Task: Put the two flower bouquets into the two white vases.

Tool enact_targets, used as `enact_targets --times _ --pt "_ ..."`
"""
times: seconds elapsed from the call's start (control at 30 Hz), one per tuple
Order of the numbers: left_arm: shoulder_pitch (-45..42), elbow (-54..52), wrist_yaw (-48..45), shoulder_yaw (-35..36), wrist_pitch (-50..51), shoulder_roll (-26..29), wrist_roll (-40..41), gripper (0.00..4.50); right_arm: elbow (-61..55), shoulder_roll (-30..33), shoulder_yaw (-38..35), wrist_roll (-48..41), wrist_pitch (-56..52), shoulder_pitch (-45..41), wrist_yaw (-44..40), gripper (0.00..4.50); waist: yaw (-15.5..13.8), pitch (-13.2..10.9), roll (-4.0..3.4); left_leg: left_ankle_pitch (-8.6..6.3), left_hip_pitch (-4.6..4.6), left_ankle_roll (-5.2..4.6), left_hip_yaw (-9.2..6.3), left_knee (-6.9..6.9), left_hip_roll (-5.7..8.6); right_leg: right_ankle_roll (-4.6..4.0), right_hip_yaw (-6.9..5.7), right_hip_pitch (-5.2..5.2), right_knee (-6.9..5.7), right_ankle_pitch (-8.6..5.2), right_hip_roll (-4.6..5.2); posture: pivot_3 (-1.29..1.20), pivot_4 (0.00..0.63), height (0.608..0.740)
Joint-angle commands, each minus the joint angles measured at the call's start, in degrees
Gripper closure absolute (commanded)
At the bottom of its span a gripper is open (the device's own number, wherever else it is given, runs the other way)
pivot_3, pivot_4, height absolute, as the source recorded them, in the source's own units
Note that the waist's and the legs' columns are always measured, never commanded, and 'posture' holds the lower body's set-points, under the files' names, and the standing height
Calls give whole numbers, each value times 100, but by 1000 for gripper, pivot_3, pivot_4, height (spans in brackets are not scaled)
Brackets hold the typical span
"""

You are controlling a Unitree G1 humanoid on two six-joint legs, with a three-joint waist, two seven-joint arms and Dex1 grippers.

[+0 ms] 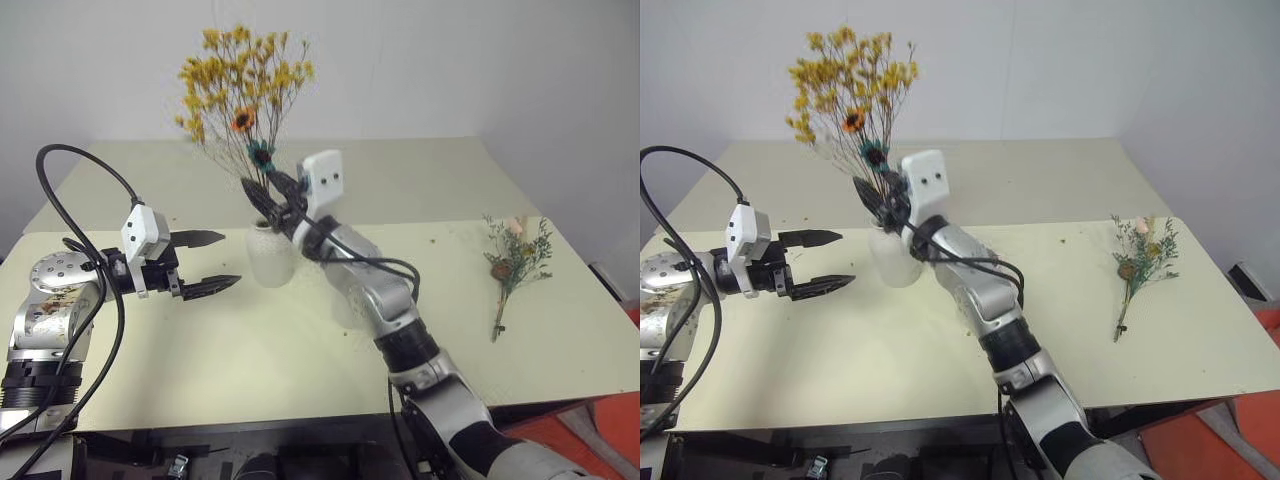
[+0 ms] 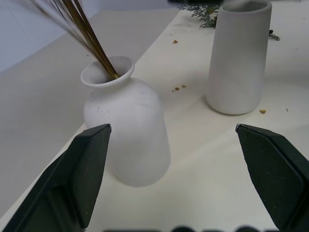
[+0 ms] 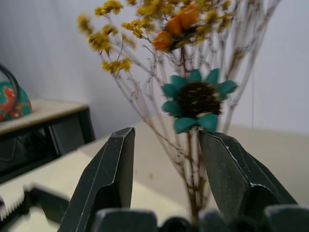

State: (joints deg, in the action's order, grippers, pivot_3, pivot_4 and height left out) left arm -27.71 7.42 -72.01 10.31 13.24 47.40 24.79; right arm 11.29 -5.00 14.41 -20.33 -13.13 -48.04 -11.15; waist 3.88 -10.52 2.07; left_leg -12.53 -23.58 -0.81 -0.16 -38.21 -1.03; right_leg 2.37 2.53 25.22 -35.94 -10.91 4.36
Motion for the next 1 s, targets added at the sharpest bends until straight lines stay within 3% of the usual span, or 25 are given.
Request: enact_targets --times 0.03,0.63,0.9,1.0 --pt "-71 -21 -23 77 -130 72 34 0 -614 -232 93 108 -71 254 -102 1957 0 0 0 0 0 1 0 0 0 0 0 1 -1 0 0 0 150 740" --pt "-238 181 -100 -62 -257 32 -23 0 -1993 276 -141 448 -1062 807 -181 1957 -9 0 1 1 4 1 -1 0 -2 0 0 0 -3 -1 -4 0 150 740" --pt "-333 62 -298 -181 -137 -39 146 0 -3061 1001 -602 470 -2124 694 -93 1957 -53 1 1 1 1 1 -1 0 -1 0 0 0 -1 -1 -3 0 150 740" --pt "-401 50 -333 -372 -138 -160 62 0 -3530 1261 -1067 115 -2973 477 5 1957 -75 1 2 1 2 1 0 0 1 1 0 -1 -1 -1 -2 0 150 740"
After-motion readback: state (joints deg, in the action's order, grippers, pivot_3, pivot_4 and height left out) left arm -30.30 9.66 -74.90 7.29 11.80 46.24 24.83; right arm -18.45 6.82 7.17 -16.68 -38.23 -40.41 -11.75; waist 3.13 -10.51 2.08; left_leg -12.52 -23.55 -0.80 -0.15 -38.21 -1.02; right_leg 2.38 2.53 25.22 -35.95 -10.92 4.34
